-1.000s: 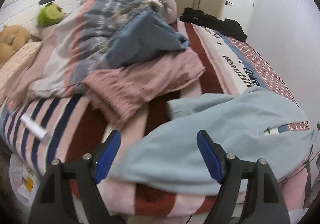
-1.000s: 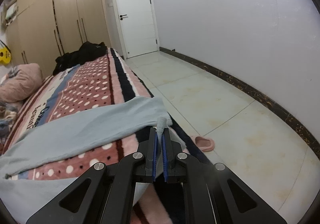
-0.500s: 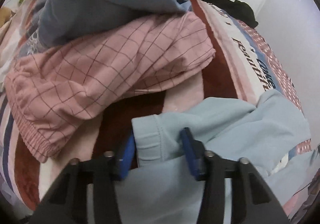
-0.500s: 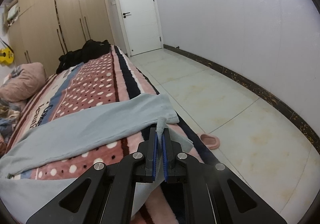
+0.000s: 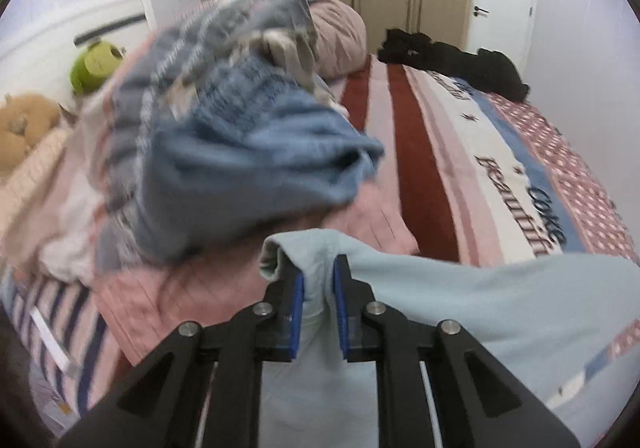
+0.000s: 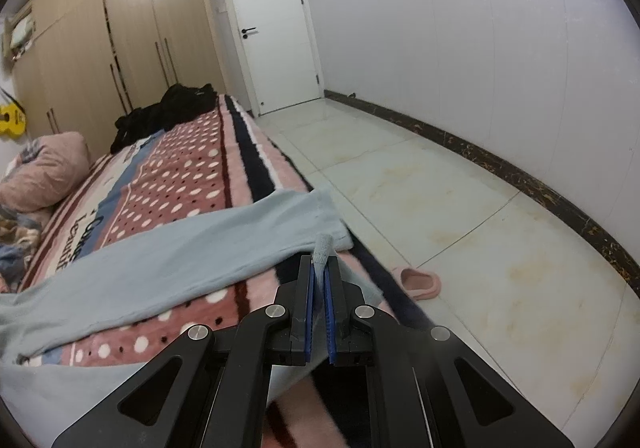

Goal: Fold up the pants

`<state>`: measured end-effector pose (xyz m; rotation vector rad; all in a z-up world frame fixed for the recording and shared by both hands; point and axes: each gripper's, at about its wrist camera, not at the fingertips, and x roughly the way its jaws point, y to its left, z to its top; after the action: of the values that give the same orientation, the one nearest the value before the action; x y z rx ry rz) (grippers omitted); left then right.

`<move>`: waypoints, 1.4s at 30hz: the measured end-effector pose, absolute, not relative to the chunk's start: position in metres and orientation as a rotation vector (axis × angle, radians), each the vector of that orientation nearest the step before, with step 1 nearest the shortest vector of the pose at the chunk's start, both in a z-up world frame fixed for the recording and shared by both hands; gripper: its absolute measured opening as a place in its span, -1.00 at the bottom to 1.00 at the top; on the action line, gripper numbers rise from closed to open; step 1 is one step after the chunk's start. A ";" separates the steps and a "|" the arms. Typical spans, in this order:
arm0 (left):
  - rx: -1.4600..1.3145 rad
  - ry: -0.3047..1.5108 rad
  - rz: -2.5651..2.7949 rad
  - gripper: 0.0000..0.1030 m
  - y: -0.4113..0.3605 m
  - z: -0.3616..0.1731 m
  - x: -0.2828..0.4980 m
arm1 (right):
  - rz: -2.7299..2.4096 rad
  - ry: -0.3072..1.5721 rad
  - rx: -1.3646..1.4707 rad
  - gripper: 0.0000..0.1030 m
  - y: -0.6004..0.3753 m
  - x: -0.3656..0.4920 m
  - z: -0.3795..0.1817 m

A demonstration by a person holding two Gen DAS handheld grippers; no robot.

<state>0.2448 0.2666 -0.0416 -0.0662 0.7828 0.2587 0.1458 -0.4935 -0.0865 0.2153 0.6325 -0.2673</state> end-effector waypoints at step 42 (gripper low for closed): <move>-0.525 0.885 0.223 0.54 0.327 -0.158 0.052 | -0.246 0.707 0.412 -0.07 -0.540 0.069 -0.119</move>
<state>0.0523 0.3275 -0.1584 -0.5248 0.8849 0.2234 0.0689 -0.5401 -0.1193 0.4116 0.7070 -0.2457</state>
